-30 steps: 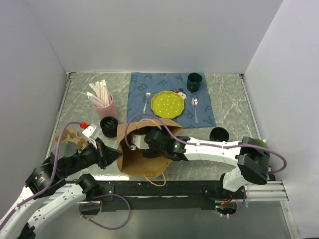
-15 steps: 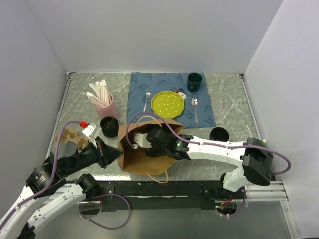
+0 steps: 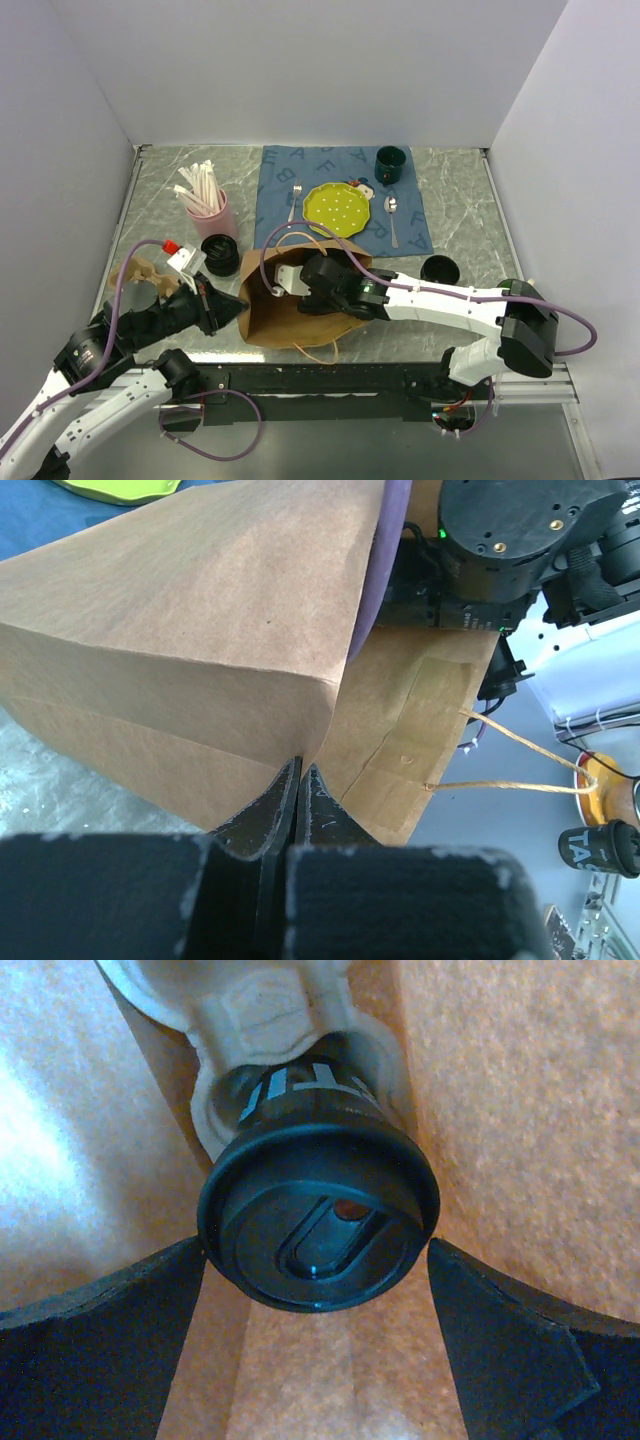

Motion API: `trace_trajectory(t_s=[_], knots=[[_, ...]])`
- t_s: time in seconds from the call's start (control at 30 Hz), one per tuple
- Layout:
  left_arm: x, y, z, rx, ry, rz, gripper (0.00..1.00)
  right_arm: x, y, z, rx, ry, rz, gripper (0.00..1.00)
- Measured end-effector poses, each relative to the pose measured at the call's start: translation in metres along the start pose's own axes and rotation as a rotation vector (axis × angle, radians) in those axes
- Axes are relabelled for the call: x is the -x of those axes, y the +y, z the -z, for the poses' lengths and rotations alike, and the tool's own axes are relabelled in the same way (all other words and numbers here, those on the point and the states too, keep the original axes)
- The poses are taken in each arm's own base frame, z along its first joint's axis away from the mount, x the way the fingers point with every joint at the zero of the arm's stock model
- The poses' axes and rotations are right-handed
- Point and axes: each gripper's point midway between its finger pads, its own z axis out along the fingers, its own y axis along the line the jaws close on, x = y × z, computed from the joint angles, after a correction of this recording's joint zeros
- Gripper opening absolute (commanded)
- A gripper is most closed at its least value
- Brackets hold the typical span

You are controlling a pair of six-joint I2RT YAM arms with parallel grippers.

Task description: Pack the takeout coffee

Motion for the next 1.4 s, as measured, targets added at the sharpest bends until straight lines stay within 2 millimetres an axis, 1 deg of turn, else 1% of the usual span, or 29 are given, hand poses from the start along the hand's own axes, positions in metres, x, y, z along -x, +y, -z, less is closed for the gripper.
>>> trace_trajectory(t_s=[0.27, 0.6, 0.9, 1.1, 1.27, 1.4], knots=[[0.003, -0.002, -0.004, 0.006, 0.010, 0.018, 0.01, -0.002, -0.005, 0.012, 0.005, -0.003, -0.012, 0.99], [0.007, -0.005, -0.007, 0.005, 0.007, 0.037, 0.01, -0.006, 0.001, 0.027, 0.055, -0.020, -0.032, 0.98], [0.013, -0.008, -0.007, 0.005, -0.001, 0.061, 0.01, -0.009, 0.000, 0.042, 0.086, -0.039, -0.045, 0.96], [0.016, -0.011, -0.010, 0.010, 0.006, 0.097, 0.01, -0.007, -0.005, 0.055, 0.100, -0.058, -0.064, 0.94], [0.017, -0.013, -0.014, 0.021, 0.021, 0.141, 0.01, 0.000, -0.015, 0.071, 0.094, -0.096, -0.084, 0.92], [0.022, -0.016, -0.013, 0.029, 0.023, 0.184, 0.01, 0.008, -0.024, 0.085, 0.087, -0.134, -0.104, 0.91]])
